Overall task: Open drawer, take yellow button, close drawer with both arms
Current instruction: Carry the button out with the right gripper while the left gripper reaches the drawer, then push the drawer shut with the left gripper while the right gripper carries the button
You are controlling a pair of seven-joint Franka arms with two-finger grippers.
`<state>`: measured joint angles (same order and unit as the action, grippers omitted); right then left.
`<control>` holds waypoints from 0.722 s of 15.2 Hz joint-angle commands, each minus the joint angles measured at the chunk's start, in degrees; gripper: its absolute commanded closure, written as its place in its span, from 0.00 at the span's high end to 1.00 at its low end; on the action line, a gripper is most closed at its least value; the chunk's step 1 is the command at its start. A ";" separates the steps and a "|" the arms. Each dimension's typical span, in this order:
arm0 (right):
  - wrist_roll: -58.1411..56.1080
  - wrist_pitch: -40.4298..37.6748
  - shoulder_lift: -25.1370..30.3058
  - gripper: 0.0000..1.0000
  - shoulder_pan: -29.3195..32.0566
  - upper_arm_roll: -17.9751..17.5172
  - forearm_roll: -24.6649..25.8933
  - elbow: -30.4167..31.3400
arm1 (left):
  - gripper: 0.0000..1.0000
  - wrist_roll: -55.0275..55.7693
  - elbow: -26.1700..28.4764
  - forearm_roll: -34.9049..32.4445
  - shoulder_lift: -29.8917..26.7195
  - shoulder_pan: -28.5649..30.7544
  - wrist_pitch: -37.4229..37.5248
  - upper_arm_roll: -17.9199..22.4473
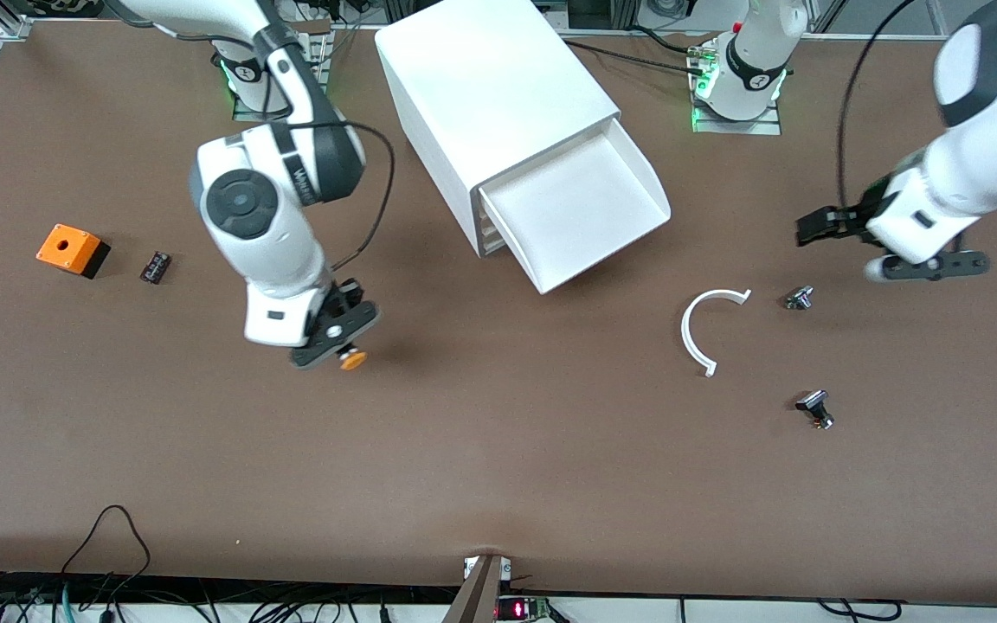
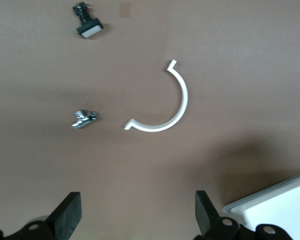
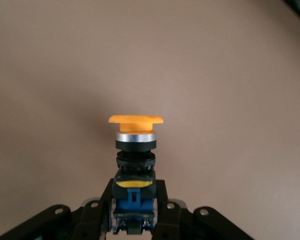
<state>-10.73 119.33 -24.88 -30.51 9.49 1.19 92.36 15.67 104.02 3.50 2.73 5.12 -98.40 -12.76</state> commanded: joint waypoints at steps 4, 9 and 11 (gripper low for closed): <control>10.03 2.84 2.99 0.21 6.58 -1.14 1.71 10.55 | 1.00 19.37 3.71 0.63 2.81 0.33 -8.89 -8.50; 7.68 3.54 2.74 0.22 15.90 -2.10 1.97 15.66 | 1.00 31.68 11.19 0.63 3.25 0.33 -20.76 -14.65; 2.06 8.69 1.68 0.23 20.90 -3.33 1.97 18.28 | 1.00 36.51 12.95 0.55 3.95 0.24 -24.19 -16.50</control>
<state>-4.81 123.34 -24.27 -14.84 8.86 2.25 106.56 47.77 114.63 3.50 6.83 4.87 -118.96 -27.29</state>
